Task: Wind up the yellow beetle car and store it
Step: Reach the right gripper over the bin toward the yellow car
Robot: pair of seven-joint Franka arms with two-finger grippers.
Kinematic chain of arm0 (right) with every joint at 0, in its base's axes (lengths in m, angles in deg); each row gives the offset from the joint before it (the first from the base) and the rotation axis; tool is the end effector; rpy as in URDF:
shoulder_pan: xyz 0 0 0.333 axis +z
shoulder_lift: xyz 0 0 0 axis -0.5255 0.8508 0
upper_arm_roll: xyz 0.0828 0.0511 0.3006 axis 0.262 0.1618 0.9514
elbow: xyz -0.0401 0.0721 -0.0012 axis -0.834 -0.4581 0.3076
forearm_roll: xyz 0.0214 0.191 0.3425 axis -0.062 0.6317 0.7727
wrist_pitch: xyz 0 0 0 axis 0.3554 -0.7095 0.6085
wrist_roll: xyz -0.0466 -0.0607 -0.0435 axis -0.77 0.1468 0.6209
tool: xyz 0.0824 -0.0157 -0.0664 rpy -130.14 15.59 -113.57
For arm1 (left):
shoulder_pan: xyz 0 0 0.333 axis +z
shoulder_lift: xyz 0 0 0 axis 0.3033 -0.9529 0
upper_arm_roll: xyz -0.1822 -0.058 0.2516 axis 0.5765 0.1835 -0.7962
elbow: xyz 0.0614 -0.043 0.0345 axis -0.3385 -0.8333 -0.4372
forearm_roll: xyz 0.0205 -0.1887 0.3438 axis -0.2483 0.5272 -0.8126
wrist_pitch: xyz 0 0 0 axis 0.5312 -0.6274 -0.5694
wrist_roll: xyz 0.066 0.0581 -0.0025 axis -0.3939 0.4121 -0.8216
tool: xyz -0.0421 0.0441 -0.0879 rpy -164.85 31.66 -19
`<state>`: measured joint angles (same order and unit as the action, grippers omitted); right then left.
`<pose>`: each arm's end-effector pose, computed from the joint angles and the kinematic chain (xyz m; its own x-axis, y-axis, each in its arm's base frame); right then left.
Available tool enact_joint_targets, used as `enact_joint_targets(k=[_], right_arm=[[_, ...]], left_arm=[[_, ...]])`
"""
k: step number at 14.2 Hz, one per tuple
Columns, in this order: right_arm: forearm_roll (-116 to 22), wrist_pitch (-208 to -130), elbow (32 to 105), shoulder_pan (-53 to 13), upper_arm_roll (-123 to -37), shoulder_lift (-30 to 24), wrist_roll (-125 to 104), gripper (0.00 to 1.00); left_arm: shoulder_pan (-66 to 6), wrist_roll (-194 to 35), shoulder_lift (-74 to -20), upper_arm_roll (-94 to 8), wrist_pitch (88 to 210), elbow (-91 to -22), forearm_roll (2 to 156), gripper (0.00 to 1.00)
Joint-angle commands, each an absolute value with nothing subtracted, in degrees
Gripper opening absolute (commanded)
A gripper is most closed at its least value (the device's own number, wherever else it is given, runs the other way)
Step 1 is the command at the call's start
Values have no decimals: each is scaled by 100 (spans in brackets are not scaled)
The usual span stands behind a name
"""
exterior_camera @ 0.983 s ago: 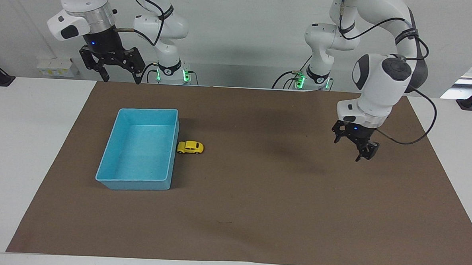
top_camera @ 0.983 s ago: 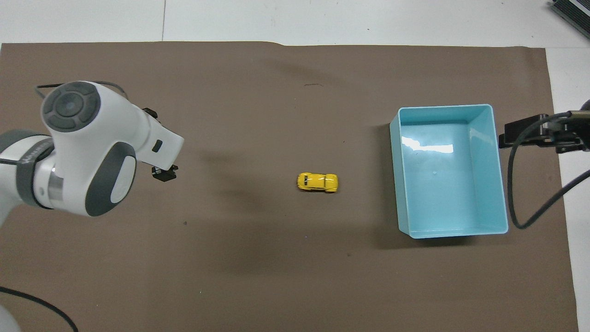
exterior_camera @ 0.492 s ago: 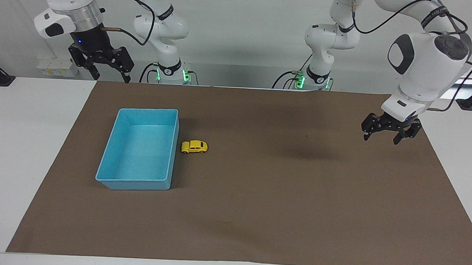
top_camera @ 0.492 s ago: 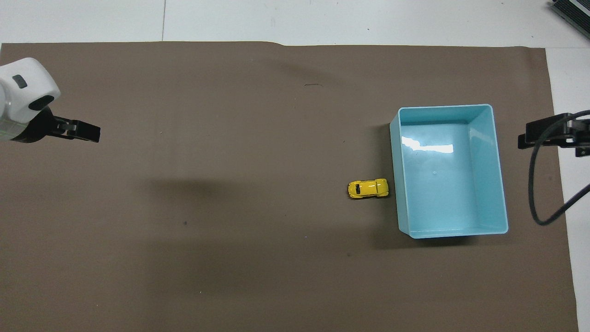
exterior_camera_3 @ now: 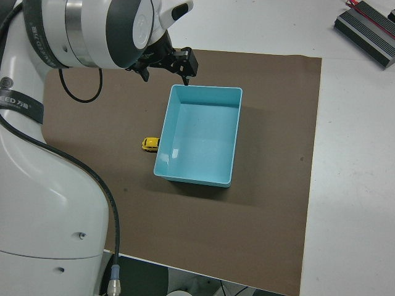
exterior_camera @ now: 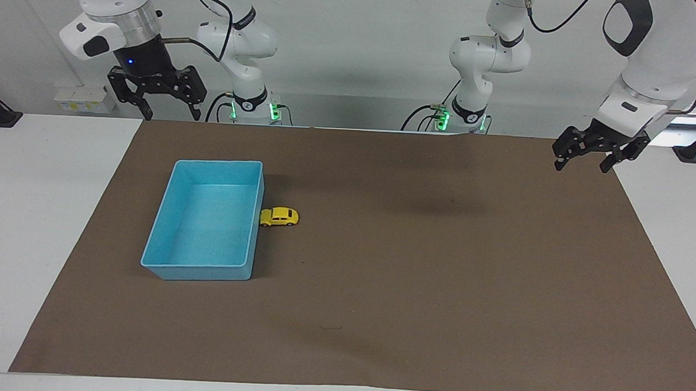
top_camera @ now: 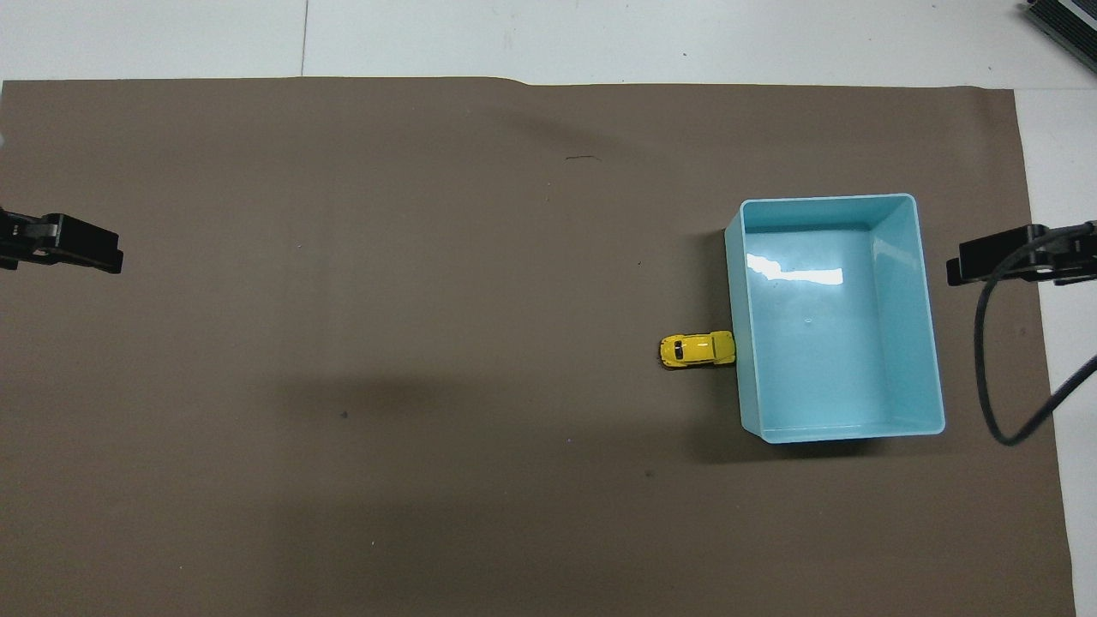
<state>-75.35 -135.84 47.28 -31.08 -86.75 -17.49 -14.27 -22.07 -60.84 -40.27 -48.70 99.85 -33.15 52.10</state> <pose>0.5458 0.0149 0.6757 0.9939 0.1057 0.0320 0.1068 -0.9937 -0.0354 0.5696 -0.0173 0.6244 0.9957 -0.0925 -0.0033 -0.0925 -0.9953 -0.0301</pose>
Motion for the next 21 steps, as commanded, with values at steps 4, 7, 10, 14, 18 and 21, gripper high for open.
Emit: enact_joint_targets(k=[4,7,10,14,18,21], right_arm=[[-7577,-13560,5694,-2951,-8634,-2425,1836,100],[-7920,-13647,6213,-2723,-8634,-2716,3533,100],[-7965,-13857,6293,-2599,-8625,-2699,4353,100],[-7886,-14419,6801,-2458,-8599,-2620,5093,100],[-7877,-15298,7216,-2151,-8599,-2077,5822,100],[-7868,-15597,7312,-1993,-8599,-1759,5876,100]], left_arm=[[-2013,-6067,-3828,-4794,9934,-3560,5562,100],[-1942,-6084,-3837,-4785,9908,-3525,5608,100],[-1968,-6085,-3828,-4767,9838,-3525,5582,100],[-1951,-6085,-3828,-4767,9838,-3525,5582,100],[-1950,-6085,-3828,-4767,9838,-3525,5582,100],[-1950,-6085,-3828,-4767,9838,-3525,5582,100]])
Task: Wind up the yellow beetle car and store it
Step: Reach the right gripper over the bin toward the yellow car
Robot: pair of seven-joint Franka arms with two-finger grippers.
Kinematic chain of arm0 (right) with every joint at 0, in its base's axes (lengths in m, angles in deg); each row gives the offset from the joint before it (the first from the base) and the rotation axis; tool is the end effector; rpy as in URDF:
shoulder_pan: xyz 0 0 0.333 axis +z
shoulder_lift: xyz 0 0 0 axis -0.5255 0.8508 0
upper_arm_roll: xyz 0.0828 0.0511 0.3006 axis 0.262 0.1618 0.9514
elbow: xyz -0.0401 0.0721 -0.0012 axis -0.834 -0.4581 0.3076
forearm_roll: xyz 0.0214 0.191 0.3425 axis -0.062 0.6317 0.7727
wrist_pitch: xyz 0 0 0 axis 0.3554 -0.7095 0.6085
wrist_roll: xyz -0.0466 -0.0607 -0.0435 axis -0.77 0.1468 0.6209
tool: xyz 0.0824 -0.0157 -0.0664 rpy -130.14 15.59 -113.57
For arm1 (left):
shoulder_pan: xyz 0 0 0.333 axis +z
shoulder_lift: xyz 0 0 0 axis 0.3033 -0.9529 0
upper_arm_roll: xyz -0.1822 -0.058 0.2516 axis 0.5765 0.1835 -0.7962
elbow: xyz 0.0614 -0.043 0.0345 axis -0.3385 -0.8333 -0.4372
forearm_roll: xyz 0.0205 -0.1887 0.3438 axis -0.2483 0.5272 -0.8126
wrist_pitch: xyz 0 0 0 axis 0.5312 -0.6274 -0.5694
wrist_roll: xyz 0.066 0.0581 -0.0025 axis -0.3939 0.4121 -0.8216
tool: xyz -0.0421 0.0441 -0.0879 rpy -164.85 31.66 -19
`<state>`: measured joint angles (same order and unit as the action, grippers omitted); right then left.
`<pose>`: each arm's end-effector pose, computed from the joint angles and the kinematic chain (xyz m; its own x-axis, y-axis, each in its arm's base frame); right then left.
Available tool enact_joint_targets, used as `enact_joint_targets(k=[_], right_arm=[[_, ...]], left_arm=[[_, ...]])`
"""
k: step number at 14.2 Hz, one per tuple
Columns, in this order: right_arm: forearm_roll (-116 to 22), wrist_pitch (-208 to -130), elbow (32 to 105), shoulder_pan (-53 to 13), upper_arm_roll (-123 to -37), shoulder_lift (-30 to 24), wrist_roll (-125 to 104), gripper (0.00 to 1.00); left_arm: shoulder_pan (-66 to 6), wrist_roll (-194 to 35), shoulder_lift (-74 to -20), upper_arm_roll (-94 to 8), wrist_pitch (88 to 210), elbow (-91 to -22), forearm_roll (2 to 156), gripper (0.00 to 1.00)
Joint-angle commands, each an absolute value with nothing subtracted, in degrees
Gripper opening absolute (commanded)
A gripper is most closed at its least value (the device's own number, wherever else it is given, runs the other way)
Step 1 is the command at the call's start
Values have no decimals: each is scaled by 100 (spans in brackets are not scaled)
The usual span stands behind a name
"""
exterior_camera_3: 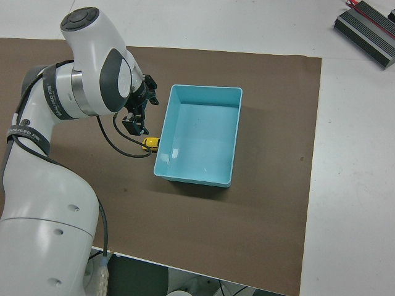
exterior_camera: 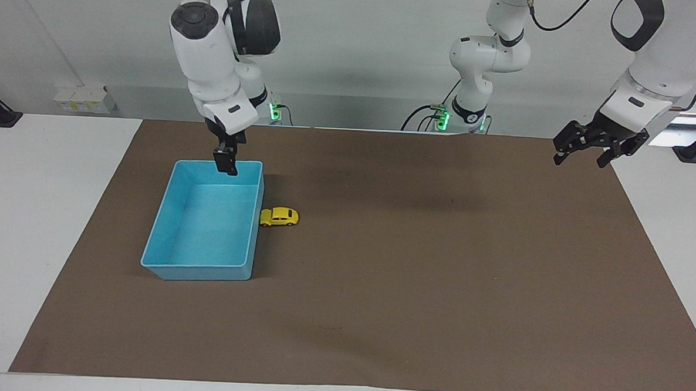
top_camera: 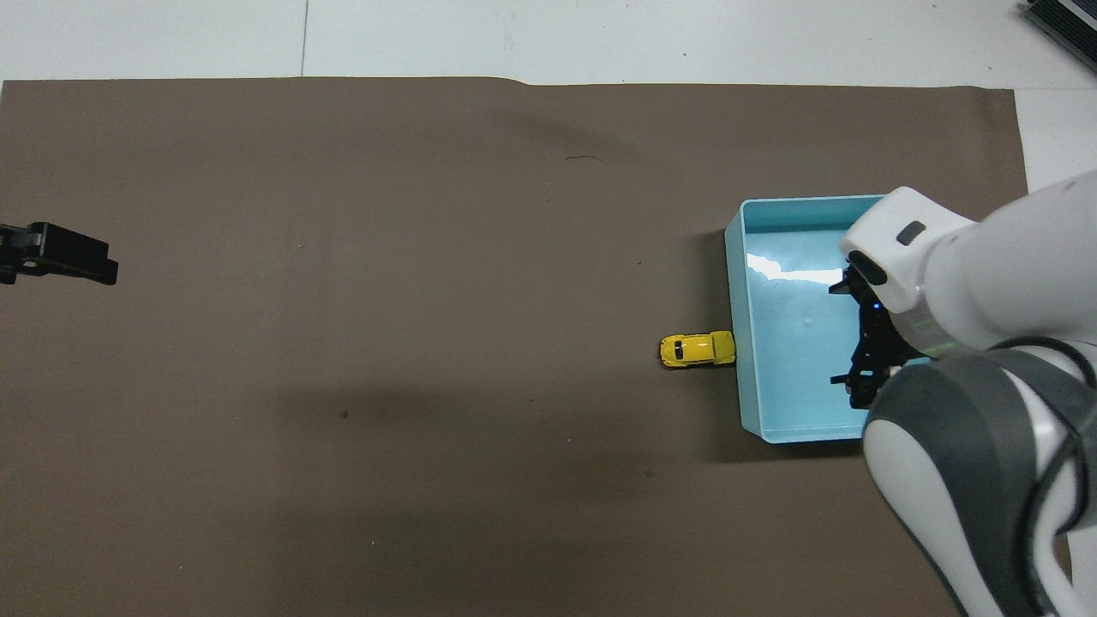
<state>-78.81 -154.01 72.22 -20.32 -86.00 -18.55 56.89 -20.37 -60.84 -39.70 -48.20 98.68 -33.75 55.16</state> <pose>0.5381 0.1184 0.5075 0.0191 0.9991 -0.0380 0.9977 -0.0215 -0.0635 0.5644 -0.0109 0.6234 0.9971 -0.0728 -0.0210 -0.0723 -0.9971 0.0252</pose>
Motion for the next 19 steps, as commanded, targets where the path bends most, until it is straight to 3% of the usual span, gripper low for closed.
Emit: enact_joint_targets(k=[1,9,12,19], right_arm=[[-7868,-15790,7487,-1966,-8599,-1767,5833,100],[-7868,-16969,8402,-1764,-8599,-1759,5508,100],[-7868,-17890,8981,-1571,-8608,-1715,5218,100],[-7956,-18788,9123,-1359,-8608,-1012,5199,100]], left_arm=[[-1950,-6085,-3828,-4767,9838,-3525,5582,100],[-1950,-6085,-3828,-4767,9838,-3525,5582,100],[-1950,-6085,-3828,-4767,9838,-3525,5582,100],[-1950,-6085,-3828,-4767,9838,-3525,5582,100]])
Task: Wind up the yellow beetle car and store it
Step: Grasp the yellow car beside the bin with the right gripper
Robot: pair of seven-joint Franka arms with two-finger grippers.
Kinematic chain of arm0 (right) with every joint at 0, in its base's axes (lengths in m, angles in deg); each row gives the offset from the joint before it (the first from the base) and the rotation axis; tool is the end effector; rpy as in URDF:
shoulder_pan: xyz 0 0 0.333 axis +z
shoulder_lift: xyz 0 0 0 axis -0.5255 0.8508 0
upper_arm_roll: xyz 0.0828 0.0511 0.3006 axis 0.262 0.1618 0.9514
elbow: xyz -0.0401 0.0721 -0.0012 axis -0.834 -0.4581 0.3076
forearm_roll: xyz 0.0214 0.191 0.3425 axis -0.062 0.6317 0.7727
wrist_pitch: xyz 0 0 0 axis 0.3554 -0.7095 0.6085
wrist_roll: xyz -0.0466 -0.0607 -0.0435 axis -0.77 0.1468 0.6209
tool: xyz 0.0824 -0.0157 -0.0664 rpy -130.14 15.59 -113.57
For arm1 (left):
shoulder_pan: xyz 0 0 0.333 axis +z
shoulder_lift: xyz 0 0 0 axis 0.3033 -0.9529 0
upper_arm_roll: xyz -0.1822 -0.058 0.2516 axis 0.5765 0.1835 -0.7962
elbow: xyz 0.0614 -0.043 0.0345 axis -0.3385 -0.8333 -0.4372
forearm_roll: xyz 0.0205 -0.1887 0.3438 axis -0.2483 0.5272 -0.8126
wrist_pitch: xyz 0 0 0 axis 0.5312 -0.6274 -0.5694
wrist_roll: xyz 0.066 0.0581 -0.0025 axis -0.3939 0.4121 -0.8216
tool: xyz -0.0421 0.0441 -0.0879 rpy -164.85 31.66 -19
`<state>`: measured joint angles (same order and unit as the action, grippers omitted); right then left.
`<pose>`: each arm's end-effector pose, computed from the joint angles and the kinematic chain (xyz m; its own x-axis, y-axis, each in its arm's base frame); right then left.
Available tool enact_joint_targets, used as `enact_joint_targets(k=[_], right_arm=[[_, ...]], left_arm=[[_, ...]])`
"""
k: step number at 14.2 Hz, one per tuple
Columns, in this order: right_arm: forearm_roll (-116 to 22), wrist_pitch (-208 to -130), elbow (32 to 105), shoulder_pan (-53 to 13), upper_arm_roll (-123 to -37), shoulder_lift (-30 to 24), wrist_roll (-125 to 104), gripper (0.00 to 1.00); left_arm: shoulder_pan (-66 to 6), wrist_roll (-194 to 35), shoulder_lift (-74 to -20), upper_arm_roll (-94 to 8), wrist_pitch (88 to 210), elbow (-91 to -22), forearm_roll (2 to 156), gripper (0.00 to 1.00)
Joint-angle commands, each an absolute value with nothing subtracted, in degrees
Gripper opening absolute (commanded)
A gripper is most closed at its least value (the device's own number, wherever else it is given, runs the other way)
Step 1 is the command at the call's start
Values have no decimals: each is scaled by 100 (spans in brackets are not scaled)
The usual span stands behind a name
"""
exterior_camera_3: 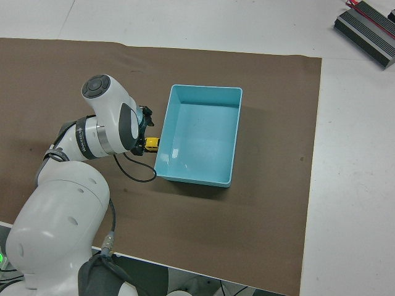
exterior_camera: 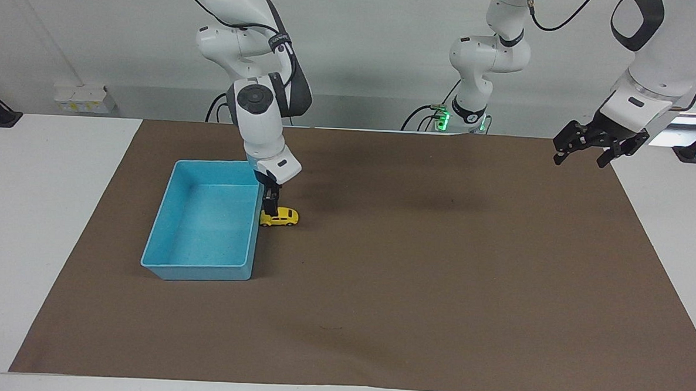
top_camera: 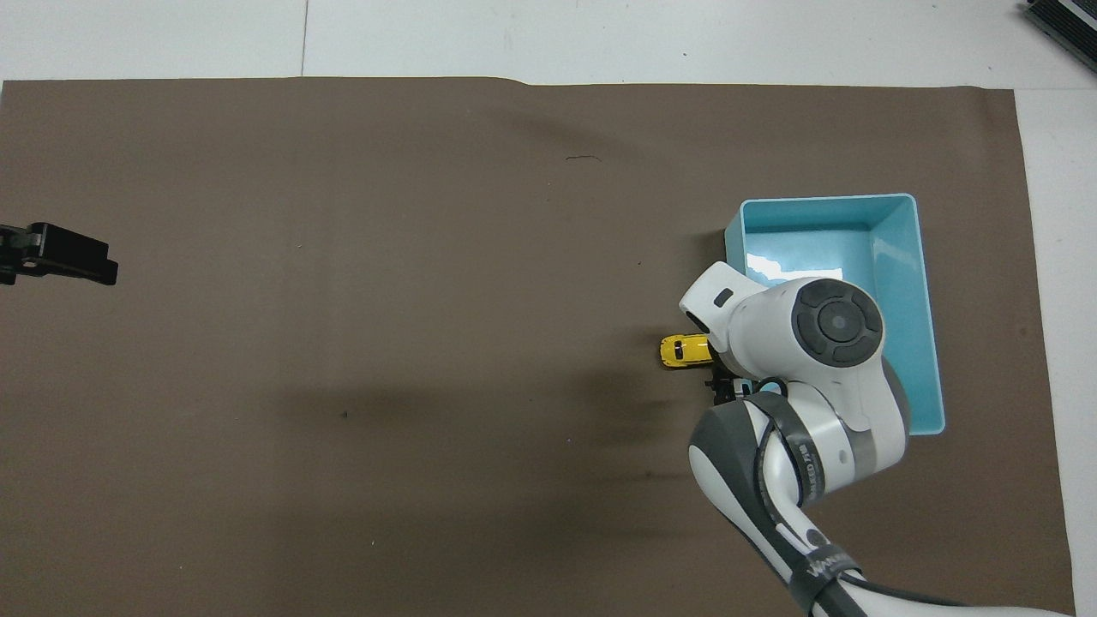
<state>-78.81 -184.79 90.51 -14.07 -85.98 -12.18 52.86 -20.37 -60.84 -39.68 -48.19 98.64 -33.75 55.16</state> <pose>0.5199 0.1772 0.3453 -0.0279 0.9996 -0.0025 0.9989 0.0280 0.0386 0.5643 -0.0110 0.6235 0.9971 -0.0730 -0.0214 -0.0725 -0.9971 0.0252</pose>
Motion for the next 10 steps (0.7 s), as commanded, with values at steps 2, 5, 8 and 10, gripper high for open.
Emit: enact_joint_targets(k=[2,5,8,10], right_arm=[[-7974,-19000,9124,-1324,-8608,-819,5199,98],[-8175,-18965,9115,-1359,-8608,-792,5304,65],[-8334,-18913,9106,-1386,-8608,-792,5384,0],[-8334,-18868,9054,-1333,-8608,-783,5332,0]], left_arm=[[-1950,-6085,-3828,-4767,9838,-3525,5582,100],[-1950,-6085,-3828,-4767,9838,-3525,5582,100],[-1950,-6085,-3828,-4767,9838,-3525,5582,100],[-1950,-6085,-3828,-4767,9838,-3525,5582,100]])
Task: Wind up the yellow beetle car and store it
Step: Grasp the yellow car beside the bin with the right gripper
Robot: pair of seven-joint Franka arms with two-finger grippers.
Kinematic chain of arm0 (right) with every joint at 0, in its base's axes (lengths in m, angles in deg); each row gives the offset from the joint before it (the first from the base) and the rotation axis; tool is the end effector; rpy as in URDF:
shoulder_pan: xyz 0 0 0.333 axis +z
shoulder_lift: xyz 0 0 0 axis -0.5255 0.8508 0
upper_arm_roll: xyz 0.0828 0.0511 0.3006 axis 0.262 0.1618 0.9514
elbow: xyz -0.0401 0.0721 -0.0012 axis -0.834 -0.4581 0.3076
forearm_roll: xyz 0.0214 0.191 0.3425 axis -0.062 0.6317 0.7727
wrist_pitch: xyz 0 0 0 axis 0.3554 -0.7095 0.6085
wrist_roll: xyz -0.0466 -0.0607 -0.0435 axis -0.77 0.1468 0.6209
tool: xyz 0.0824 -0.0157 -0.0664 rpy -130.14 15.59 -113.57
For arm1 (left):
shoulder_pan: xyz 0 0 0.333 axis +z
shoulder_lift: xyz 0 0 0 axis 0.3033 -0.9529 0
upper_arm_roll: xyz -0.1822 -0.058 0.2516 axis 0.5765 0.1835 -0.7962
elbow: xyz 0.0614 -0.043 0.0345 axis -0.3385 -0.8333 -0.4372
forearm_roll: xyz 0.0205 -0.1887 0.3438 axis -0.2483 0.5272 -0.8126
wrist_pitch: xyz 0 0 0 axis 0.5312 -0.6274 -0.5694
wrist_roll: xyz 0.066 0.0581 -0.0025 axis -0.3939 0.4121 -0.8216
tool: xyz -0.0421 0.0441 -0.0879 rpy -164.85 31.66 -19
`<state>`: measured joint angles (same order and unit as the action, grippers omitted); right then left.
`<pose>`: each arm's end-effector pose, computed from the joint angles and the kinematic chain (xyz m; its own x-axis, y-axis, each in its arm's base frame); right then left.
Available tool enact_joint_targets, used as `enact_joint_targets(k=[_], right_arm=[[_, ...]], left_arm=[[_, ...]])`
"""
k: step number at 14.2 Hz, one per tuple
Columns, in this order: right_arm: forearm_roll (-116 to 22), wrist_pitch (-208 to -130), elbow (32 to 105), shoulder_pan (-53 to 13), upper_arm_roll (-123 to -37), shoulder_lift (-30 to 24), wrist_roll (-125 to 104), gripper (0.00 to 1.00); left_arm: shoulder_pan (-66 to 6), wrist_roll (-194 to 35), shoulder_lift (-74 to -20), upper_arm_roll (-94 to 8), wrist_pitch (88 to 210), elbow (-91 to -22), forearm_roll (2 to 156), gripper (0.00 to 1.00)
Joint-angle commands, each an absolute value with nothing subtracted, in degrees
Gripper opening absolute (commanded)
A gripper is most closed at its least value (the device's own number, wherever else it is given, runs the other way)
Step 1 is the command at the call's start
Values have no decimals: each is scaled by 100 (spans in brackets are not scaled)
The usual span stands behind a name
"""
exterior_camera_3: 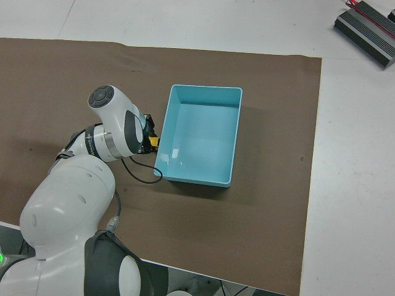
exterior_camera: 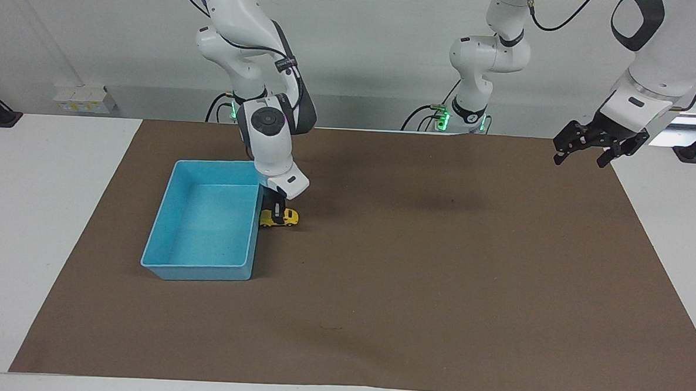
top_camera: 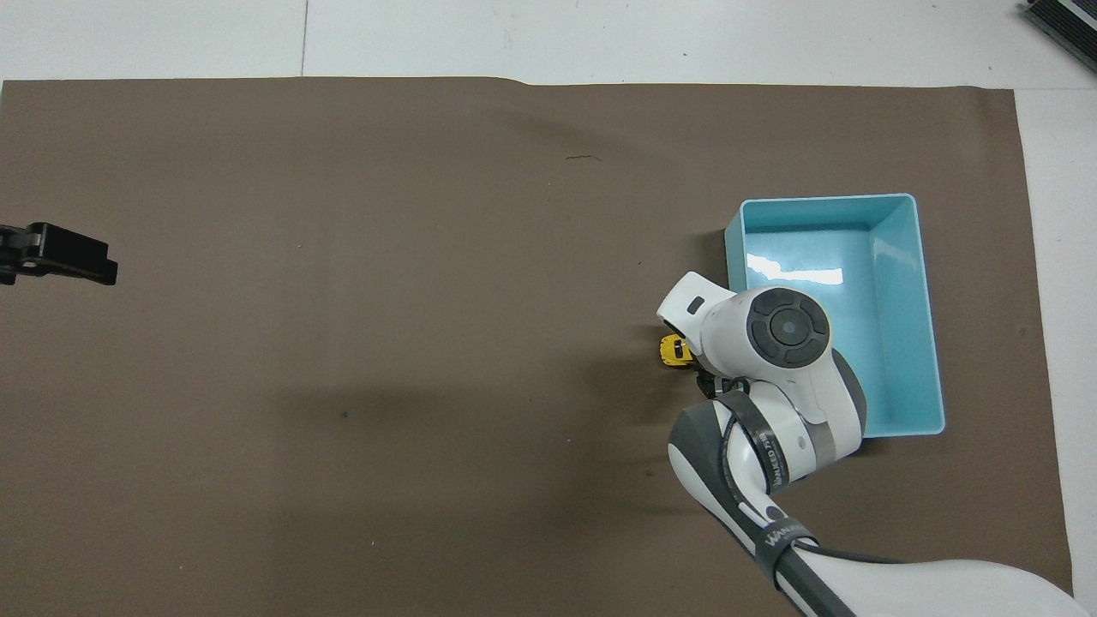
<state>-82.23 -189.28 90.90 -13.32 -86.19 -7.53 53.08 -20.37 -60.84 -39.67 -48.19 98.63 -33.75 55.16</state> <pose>0.5233 0.1838 0.3047 -0.0849 0.9955 -0.0431 0.9954 0.0866 0.0401 0.5642 -0.0110 0.6236 0.9971 -0.0730 -0.0214 -0.0725 -0.9970 0.0252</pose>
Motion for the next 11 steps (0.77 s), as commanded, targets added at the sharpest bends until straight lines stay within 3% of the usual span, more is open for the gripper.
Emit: enact_joint_targets(k=[1,7,11], right_arm=[[-8334,-18868,8984,-1333,-8608,-731,5305,0],[-8308,-18404,8176,-920,-8599,-616,4568,0],[-8246,-17291,7509,-946,-8599,-765,4479,0]], left_arm=[[-1950,-6085,-3828,-4767,9838,-3525,5582,100],[-1950,-6085,-3828,-4767,9838,-3525,5582,100],[-1950,-6085,-3828,-4767,9838,-3525,5582,100]])
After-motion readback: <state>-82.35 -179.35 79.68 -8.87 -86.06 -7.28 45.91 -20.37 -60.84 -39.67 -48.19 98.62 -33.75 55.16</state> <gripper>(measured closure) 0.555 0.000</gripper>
